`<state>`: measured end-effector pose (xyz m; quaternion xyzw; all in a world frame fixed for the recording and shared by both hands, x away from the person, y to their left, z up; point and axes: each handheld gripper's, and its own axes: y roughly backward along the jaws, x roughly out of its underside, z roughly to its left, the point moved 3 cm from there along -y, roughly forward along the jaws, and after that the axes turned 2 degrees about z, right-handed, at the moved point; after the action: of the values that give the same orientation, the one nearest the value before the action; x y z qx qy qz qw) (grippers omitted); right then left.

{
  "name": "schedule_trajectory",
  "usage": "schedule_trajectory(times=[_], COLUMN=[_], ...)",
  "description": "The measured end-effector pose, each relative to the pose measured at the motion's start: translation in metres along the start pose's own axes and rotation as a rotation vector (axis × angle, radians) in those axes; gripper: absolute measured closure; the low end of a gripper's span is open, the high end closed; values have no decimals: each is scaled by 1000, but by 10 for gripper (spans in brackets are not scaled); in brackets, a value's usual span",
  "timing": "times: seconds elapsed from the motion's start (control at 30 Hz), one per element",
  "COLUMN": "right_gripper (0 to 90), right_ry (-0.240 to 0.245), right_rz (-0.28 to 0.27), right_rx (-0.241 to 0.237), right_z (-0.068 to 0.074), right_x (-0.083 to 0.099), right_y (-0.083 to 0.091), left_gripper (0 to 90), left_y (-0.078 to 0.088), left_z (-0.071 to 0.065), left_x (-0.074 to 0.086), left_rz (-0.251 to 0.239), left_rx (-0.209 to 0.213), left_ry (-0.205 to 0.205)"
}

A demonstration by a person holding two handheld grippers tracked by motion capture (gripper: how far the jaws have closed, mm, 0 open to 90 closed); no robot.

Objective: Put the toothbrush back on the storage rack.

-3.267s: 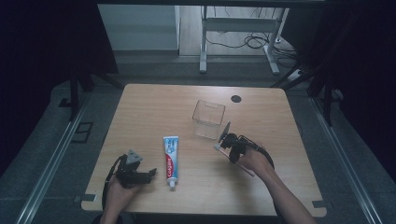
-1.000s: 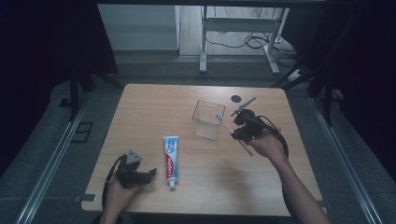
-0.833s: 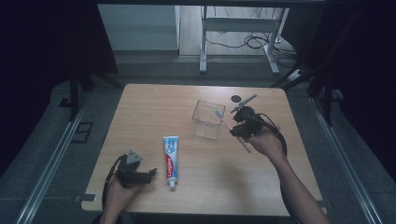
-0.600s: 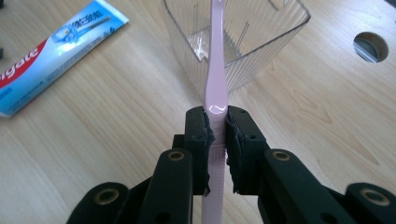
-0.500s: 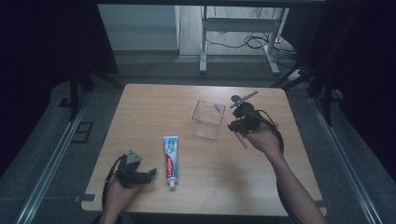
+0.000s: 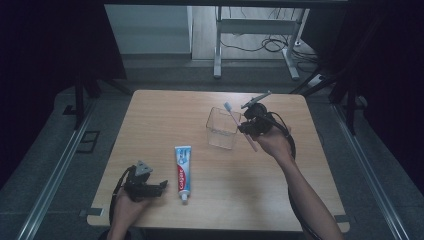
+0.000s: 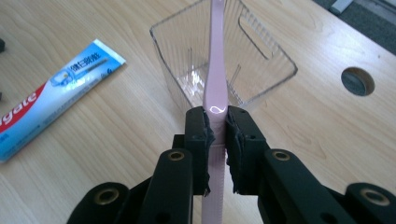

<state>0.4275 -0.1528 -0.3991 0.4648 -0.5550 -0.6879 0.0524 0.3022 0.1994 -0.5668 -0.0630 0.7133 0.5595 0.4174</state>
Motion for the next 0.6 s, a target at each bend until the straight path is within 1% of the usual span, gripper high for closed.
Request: schedule_trajectory(times=[0.17,0.37,0.5,0.6], right_gripper=[789,789,789,789], right_ry=[2,-11,-22,-28], right_rz=[-18,-57,-84,-95], right_rx=[-1,-6,2,-1], right_z=[2,0,-2,-2], right_x=[-9,-19,-26,-29], right_y=[-3,-5,-7,-8], left_gripper=[132,132,132,132], left_y=[0,0,0,0], left_z=[0,0,0,0], left_x=[0,0,0,0], left_rz=[0,0,2,1], left_rx=[1,0,2,2], left_ry=[0,1,-2,-3])
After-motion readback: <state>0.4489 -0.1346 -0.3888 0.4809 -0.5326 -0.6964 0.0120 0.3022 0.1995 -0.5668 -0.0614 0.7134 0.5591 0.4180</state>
